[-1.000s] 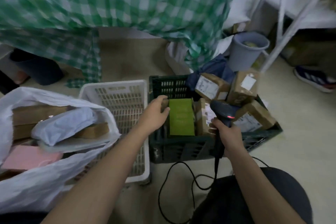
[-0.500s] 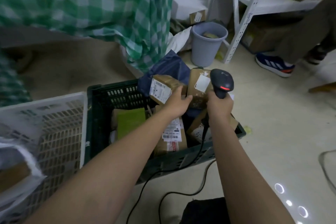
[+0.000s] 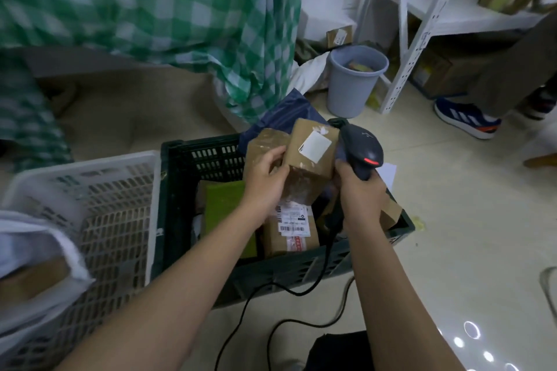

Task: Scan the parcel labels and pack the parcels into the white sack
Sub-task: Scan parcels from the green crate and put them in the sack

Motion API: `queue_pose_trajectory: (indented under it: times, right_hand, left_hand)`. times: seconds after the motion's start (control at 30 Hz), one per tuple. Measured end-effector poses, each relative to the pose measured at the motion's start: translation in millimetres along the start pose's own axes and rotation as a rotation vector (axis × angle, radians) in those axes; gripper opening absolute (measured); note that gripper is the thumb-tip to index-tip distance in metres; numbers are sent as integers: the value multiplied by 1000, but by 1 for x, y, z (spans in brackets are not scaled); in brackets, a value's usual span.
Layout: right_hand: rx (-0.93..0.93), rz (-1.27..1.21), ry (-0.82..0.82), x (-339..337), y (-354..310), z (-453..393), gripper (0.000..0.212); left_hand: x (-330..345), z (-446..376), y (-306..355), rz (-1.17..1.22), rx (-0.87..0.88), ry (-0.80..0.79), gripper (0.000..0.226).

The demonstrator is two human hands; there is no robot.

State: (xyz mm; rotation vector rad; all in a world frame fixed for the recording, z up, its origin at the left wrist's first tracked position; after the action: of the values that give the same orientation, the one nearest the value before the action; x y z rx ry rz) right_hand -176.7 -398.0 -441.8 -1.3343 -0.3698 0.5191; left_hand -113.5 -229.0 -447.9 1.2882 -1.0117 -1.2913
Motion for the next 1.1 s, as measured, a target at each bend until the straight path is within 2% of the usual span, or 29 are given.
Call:
queue_pose_trajectory:
  times: [0.1, 0.2, 0.23, 0.3, 0.37, 0.47, 0.6, 0.67, 0.8, 0.9, 0.97, 1.03, 1.1]
  right_hand:
    - [98, -54, -169, 17, 15, 42, 8]
    - [204, 30, -298, 37, 44, 87, 23]
    - [255, 35, -333, 43, 54, 103, 22]
    - [359, 2, -379, 52, 72, 131, 30]
    - [406, 17, -385, 56, 88, 154, 37]
    - [361, 109, -337, 54, 105, 172, 28]
    - [129, 221, -323, 50, 96, 171, 16]
    - [58, 299, -365, 53, 93, 171, 15]
    - [-13, 423, -352, 54, 98, 166, 17]
    - [31, 421, -314, 53, 106, 154, 18]
    - [35, 449, -320, 55, 111, 148, 21]
    - [27, 451, -332, 56, 110, 146, 19]
    - [-23, 429, -323, 57, 108, 145, 18]
  left_hand:
    - [-53, 25, 9, 10, 102, 55, 31]
    - [-105, 49, 19, -138, 236, 73, 29]
    - [-119, 56, 17, -203, 257, 63, 28]
    - [-141, 69, -2, -329, 234, 19, 27]
    - [-158, 80, -35, -423, 139, -32, 29]
    - [-171, 98, -72, -392, 18, -94, 34]
    - [-175, 100, -76, -323, -29, -195, 35]
    - [-183, 90, -80, -308, -66, -125, 32]
    - [-213, 60, -90, -474, -1, 180, 25]
    - [-212, 41, -108, -707, 5, 125, 28]
    - [-207, 35, -128, -770, -110, 68, 39]
    - [-208, 35, -136, -688, -239, 113, 49]
    - [-206, 36, -131, -496, -246, 180, 38]
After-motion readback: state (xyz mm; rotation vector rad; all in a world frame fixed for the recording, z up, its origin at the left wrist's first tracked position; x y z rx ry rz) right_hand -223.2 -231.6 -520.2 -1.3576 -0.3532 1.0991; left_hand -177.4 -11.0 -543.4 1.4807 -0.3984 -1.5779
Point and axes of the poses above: each hand's wrist, its own z-axis away from the middle knuckle, its own x-axis out of the palm, y = z × x, the point moved 6 cm from there along -z, towards the middle knuckle, and after that the axes turned 12 degrees about y, right-handed, at the moved point
